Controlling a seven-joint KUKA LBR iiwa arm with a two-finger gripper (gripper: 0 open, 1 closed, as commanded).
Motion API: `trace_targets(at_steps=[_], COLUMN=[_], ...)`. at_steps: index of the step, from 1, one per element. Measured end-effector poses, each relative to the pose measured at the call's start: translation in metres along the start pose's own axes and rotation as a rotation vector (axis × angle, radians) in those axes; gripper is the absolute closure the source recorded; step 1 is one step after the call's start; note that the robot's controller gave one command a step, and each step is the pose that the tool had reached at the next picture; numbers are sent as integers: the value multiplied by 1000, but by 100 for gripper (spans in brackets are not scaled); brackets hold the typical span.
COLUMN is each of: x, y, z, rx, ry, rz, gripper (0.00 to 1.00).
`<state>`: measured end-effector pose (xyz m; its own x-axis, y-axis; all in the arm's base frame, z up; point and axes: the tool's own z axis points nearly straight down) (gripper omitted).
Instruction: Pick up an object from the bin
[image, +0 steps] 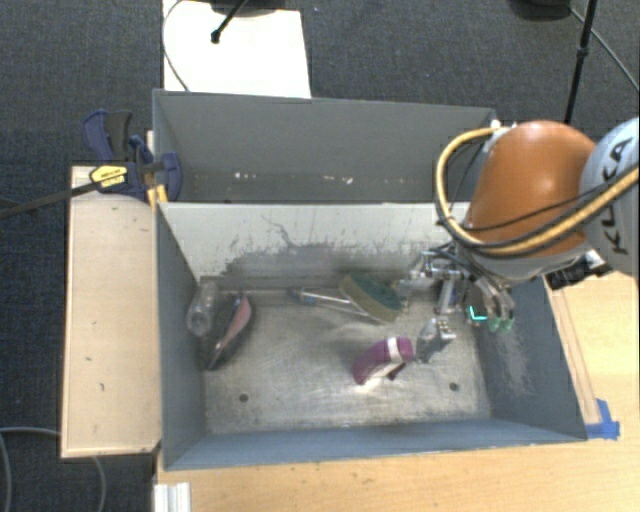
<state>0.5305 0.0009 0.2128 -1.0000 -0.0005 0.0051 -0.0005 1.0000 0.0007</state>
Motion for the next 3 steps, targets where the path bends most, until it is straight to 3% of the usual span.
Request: trace_targets(at_steps=[1,2,3], x=[-35,-36,-37], y=[13,-2,0], z=[85,138,136], rx=[0,4,2], ry=[-3,-7,-12], rz=[-411,-944,-941], gripper=[0,0,100])
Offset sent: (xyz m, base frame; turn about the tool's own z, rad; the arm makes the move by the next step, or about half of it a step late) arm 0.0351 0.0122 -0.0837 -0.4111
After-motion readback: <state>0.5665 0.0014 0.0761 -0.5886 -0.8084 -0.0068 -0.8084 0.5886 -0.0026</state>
